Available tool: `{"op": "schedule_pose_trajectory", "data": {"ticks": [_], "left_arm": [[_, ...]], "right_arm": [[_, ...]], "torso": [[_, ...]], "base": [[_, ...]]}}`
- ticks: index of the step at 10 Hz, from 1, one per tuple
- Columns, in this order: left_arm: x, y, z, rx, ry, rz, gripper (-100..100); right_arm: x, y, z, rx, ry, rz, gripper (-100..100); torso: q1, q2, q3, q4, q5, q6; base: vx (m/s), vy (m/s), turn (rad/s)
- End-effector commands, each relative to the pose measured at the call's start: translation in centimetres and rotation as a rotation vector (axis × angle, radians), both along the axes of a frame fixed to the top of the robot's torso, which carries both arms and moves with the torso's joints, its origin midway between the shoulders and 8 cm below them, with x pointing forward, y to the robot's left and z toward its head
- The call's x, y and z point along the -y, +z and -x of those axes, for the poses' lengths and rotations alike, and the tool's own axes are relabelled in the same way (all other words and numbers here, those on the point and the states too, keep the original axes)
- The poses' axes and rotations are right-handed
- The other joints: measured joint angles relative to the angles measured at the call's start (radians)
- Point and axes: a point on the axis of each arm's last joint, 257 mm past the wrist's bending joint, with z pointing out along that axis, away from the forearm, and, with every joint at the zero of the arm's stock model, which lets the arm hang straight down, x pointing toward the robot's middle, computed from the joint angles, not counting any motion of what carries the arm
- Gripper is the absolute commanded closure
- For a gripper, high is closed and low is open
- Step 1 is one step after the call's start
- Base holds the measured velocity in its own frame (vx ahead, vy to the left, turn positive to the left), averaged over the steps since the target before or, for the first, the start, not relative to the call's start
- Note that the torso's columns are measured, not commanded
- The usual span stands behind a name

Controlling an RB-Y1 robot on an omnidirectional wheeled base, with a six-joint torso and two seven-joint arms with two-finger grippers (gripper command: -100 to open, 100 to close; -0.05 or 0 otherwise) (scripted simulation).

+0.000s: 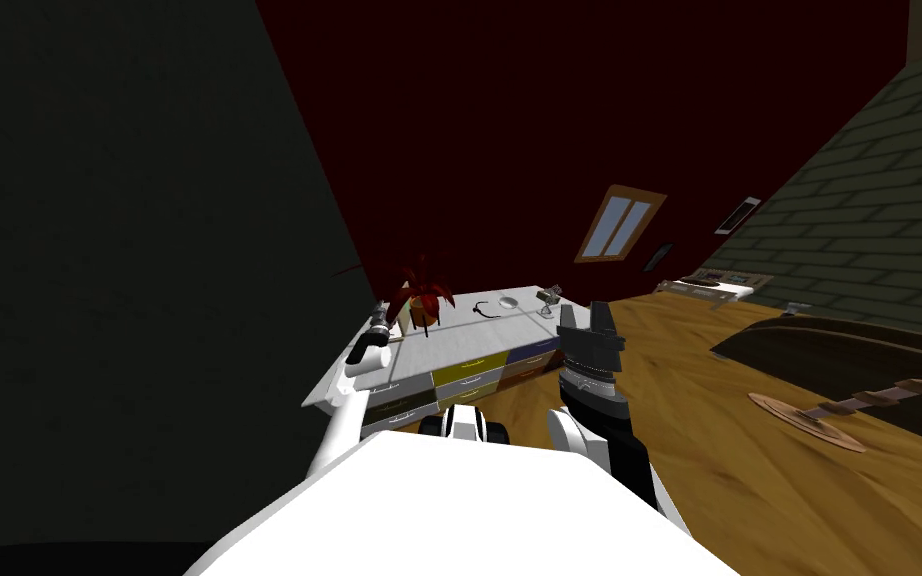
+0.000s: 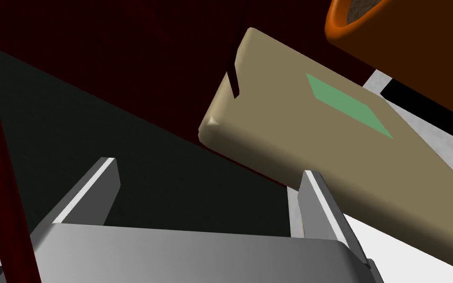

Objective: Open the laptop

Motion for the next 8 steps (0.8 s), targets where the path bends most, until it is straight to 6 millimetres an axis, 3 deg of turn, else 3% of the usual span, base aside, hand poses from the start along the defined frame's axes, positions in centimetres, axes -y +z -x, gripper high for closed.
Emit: {"op": "schedule_pose_trajectory", "data": {"ticks": [1, 4, 5, 8], "left_arm": [[0.99, -1.84, -0.46, -0.02, 0.0, 0.088, -100], [0.74, -1.06, -0.27, -0.015, 0.002, 0.07, -100], [0.72, -1.03, -0.28, -0.016, 0.002, 0.071, 100], [0.78, -1.42, 0.1, 0.035, -0.009, 0.22, 100]], "right_arm": [[0.0, 0.0, 0.0, 0.0, 0.0, 0.0, 0], [0.0, 0.0, 0.0, 0.0, 0.0, 0.0, 0], [0.0, 0.0, 0.0, 0.0, 0.0, 0.0, 0], [0.0, 0.0, 0.0, 0.0, 0.0, 0.0, 0]], "torso": [[0.0, 0.0, 0.0, 0.0, 0.0, 0.0], [0.001, -0.004, -0.002, -0.001, 0.0, 0.0], [0.0, -0.002, -0.001, -0.001, 0.0, 0.0], [0.007, 0.002, 0.002, -0.002, 0.004, -0.003]], "base": [[0.002, 0.0, -0.036], [0.049, 0.004, -0.009], [0.009, 0.002, 0.006], [-0.024, 0.071, 0.0]]}}
